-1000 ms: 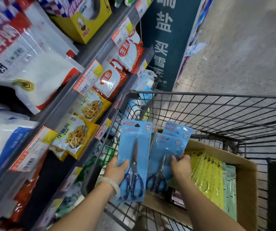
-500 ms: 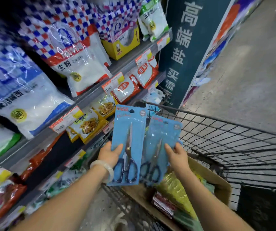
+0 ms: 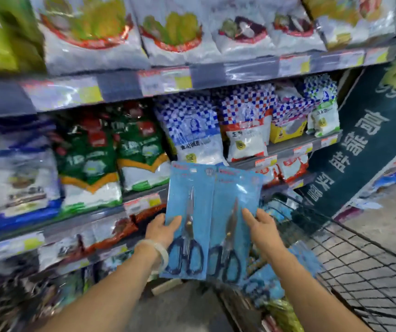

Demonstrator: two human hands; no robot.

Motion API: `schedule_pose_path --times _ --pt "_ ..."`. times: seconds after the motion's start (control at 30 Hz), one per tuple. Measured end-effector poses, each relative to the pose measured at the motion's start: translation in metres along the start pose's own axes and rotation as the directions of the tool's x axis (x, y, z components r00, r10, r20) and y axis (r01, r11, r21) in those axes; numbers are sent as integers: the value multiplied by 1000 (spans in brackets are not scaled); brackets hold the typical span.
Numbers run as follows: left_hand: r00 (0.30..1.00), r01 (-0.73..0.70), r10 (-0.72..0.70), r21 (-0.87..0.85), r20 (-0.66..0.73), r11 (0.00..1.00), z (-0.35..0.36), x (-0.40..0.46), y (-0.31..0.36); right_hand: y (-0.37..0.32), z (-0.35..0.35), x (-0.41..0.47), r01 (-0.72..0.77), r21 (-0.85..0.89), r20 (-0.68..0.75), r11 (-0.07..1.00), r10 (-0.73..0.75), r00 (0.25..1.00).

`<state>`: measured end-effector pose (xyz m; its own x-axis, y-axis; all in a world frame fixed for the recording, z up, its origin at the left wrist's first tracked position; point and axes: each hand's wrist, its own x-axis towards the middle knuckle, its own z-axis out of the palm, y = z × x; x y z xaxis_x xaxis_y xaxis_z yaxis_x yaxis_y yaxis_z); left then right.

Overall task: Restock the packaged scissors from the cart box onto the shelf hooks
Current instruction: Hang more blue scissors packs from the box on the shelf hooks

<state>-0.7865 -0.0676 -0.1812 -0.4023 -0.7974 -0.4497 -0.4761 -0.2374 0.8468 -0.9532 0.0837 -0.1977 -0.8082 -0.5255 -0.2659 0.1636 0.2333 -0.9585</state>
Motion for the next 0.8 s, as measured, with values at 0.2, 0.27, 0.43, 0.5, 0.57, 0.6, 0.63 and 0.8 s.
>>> schedule_pose_path --times 0.2,0.27,0.43,0.5,0.57,0.6,0.63,0.8 --pt "979 -15 -3 -89 -203 996 -171 -52 -62 -18 154 -82 56 -90 247 994 -32 968" --pt "960 -15 -39 -190 -278 982 -230 -77 -91 -14 212 -116 65 -135 326 989 -18 945" --pt "860 23 -192 -341 -472 940 -373 -153 -167 -7 365 -224 124 -162 548 979 -15 836" --pt "809 -8 -223 -391 -543 920 -425 -178 -192 -5 420 -267 180 -153 627 972 -45 778" --pt "759 -32 -260 -432 -597 901 -471 -204 -213 -5 466 -307 225 -155 693 962 -56 719" --pt "732 -39 -274 -440 -624 897 -491 -214 -223 -4 487 -325 250 -175 727 952 -46 686" --pt "703 -55 -287 -453 -650 890 -509 -223 -233 -5 506 -340 274 -198 755 941 -31 655" --pt "608 -101 -338 -492 -718 865 -579 -247 -276 -8 590 -393 313 -228 830 922 16 557"
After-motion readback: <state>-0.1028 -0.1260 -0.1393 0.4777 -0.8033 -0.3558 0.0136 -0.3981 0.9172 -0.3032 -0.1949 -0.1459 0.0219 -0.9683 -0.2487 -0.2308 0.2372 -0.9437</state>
